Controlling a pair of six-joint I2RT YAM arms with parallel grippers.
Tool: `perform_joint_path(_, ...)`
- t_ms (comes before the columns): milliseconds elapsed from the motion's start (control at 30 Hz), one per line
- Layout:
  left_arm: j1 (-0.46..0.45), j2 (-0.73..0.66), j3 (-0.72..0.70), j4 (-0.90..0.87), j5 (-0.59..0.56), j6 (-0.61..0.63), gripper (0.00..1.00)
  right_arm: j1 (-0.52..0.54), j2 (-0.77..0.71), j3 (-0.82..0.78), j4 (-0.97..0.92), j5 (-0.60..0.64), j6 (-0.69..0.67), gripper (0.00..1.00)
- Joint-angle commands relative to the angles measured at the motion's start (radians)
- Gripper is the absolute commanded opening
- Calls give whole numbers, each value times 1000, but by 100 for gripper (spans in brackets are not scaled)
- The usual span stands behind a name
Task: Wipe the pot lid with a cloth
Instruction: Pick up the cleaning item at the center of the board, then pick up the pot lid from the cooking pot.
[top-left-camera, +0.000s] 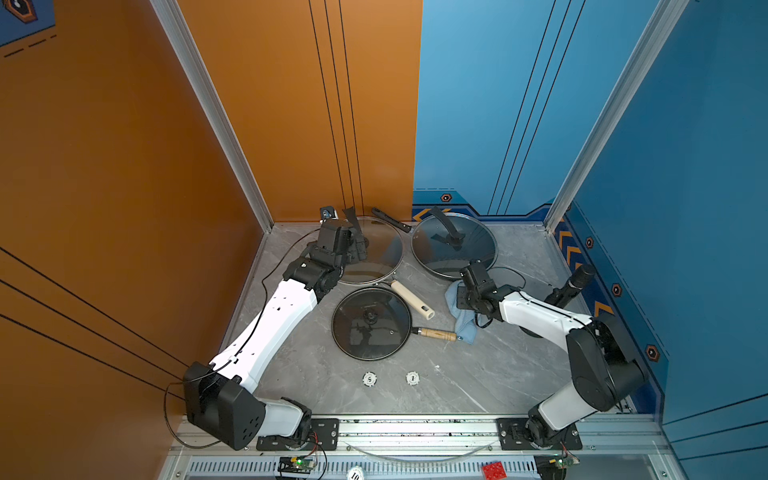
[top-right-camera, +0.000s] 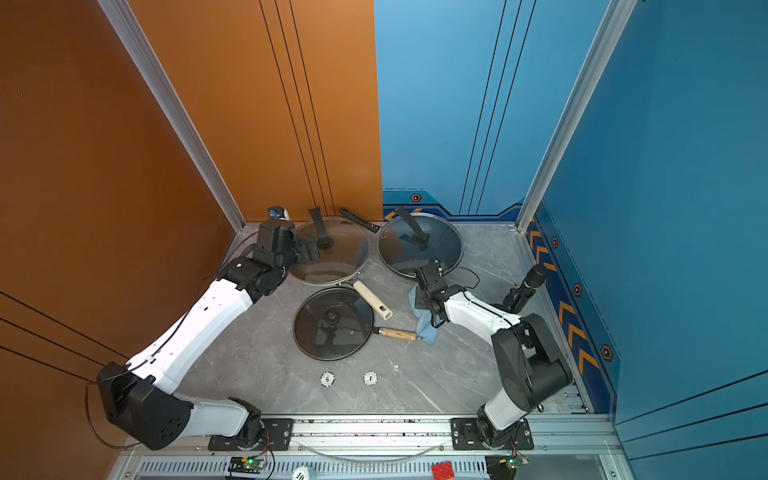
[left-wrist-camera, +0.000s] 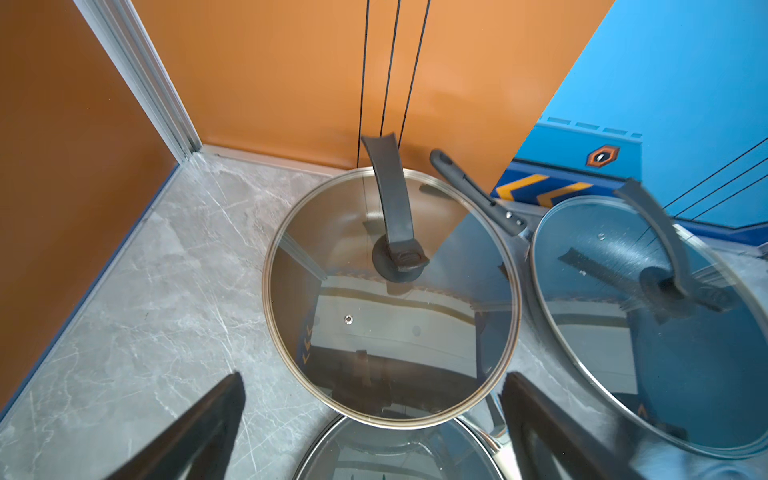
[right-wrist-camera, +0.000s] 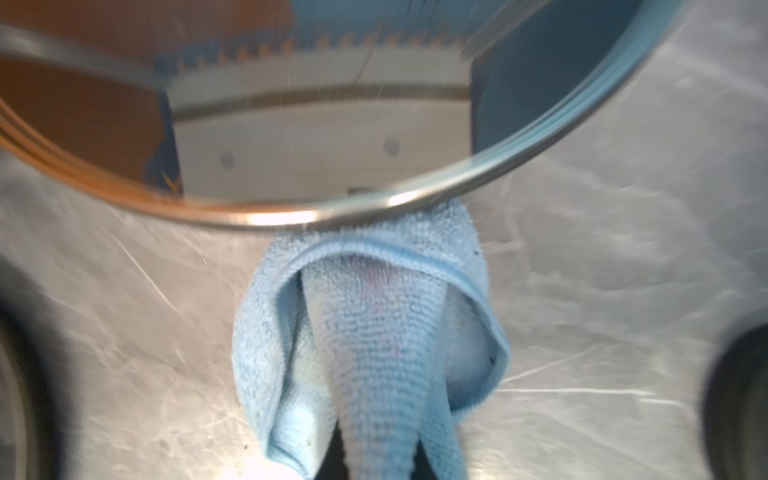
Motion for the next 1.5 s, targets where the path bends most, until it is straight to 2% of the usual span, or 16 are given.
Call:
perform_joint_path(0,22,67,32,-8,37,29,98,-7,-94,55,-67,99,16,1)
perform_joint_path(133,45,181,78,34,43,51,98,-5,-231,94,-88,151,19,0)
perform_joint_path(267,56,297,139,82,-5,68,98,-10,-353,127,-87,159,25,0)
perform_joint_path(400,56,407,194,162,-38,74,100,-12,-423,167,-108,149,28,1)
perform_joint_path(533,47,531,275,207,-66,76,96,-12,-477,182,-109,144,34,1)
perform_joint_path(767,5,701,386,248,-238,95,88,-5,-520,182,-146,198,40,1)
perform_joint_path(833,-6,727,393,294,-268,95,88,-4,-525,181,-150,211,45,1)
perform_joint_path(900,-11,746,385,331,-290,91,79,-4,-526,179,-150,219,48,1)
perform_joint_path(1067,-5,779,375,365,-313,15,72,-3,-512,190,-158,217,51,2)
perform_joint_path(1267,-7,791,327,414,-422,-32,66,-5,-495,202,-162,221,42,2)
perform_joint_path(1467,2,815,309,450,-433,-55,56,-11,-481,216,-167,218,33,3)
